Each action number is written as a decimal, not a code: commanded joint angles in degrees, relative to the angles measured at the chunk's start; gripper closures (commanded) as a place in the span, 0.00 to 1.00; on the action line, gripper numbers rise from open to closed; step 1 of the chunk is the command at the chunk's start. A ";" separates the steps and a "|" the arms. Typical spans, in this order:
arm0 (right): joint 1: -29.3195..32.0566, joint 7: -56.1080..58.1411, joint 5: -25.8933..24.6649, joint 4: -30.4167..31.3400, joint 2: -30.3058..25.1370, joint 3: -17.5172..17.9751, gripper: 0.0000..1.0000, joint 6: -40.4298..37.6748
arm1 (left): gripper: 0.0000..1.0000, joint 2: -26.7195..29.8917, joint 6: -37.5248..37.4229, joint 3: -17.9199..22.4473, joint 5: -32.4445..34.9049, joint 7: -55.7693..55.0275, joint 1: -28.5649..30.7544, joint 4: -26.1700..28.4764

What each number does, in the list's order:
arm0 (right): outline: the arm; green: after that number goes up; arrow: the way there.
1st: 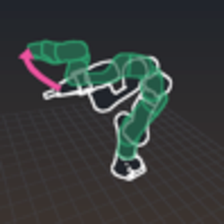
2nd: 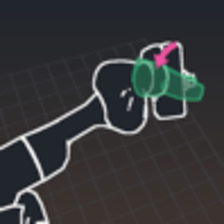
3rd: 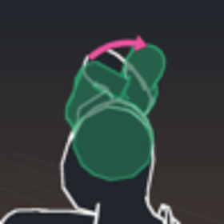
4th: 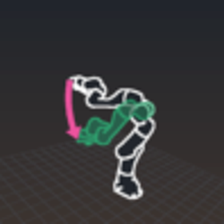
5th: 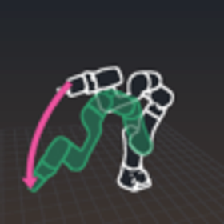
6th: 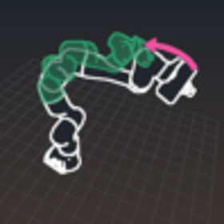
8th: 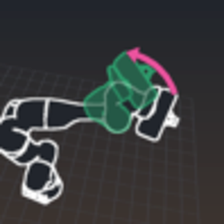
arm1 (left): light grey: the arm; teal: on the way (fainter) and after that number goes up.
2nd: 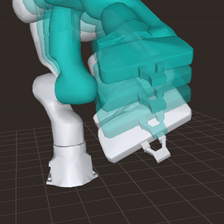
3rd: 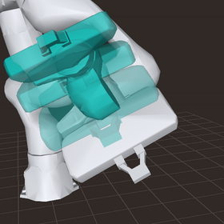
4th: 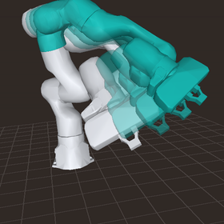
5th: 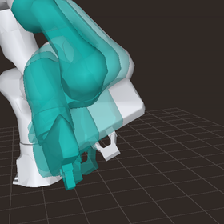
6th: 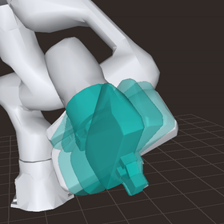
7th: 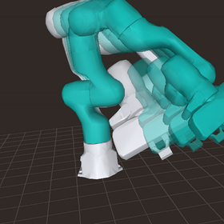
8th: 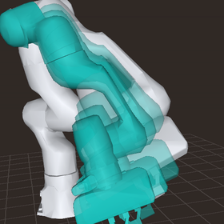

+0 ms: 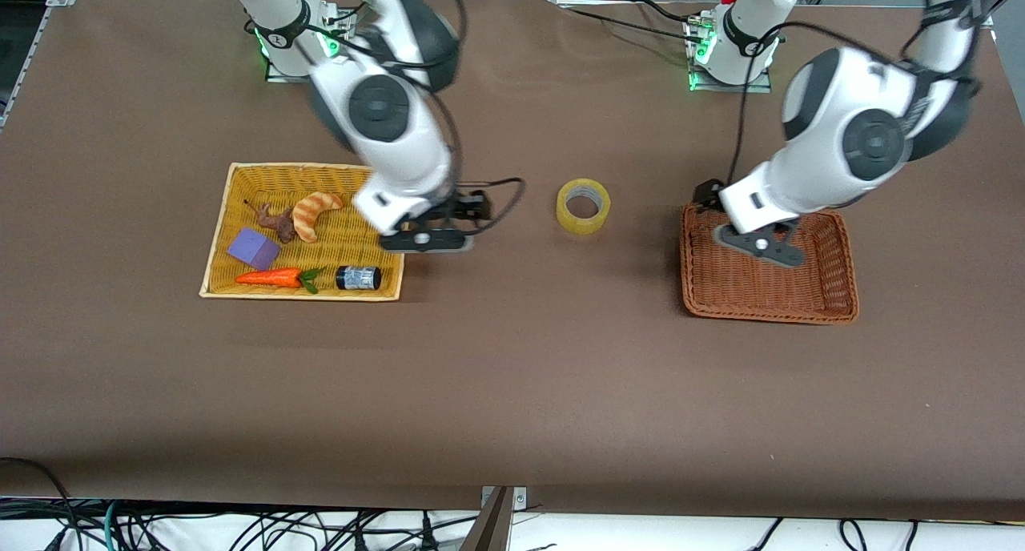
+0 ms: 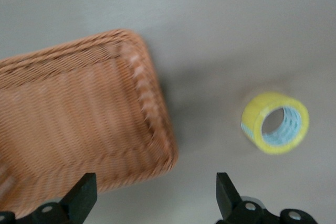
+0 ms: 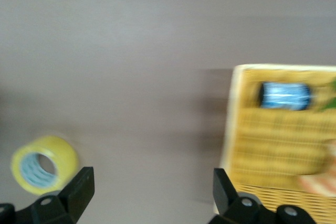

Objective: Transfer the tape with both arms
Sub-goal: 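Set the tape on the table while the left gripper descends to it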

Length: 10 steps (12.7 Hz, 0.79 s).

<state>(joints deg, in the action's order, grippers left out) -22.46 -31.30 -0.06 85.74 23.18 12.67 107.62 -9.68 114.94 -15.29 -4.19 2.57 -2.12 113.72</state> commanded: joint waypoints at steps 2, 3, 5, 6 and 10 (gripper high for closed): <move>11.09 19.38 3.22 14.96 -15.76 0.77 0.00 -3.99 | 0.00 -4.62 13.29 -10.35 -1.62 -12.72 -0.07 8.36; 14.08 24.57 3.22 17.07 -18.58 0.69 0.00 -5.56 | 0.00 -6.82 13.73 -12.47 -1.44 -15.21 -0.25 8.19; 19.44 34.15 3.31 19.37 -21.93 0.34 0.00 -7.77 | 0.00 -11.65 16.53 -13.19 -1.44 -15.67 -2.34 8.27; 20.60 37.50 3.22 20.68 -22.99 -1.15 0.00 -7.78 | 0.00 -13.77 19.42 -13.02 -1.35 -15.93 -3.75 8.36; 20.79 45.53 2.26 22.01 -23.88 -7.31 0.00 -7.60 | 0.19 -19.15 25.16 -12.58 4.95 -16.02 -4.29 8.19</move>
<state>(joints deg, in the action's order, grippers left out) -1.78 12.08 1.99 105.94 0.91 6.00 99.53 -27.67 139.44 -28.23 -2.62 -13.24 -6.53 122.81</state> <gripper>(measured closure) 0.000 0.066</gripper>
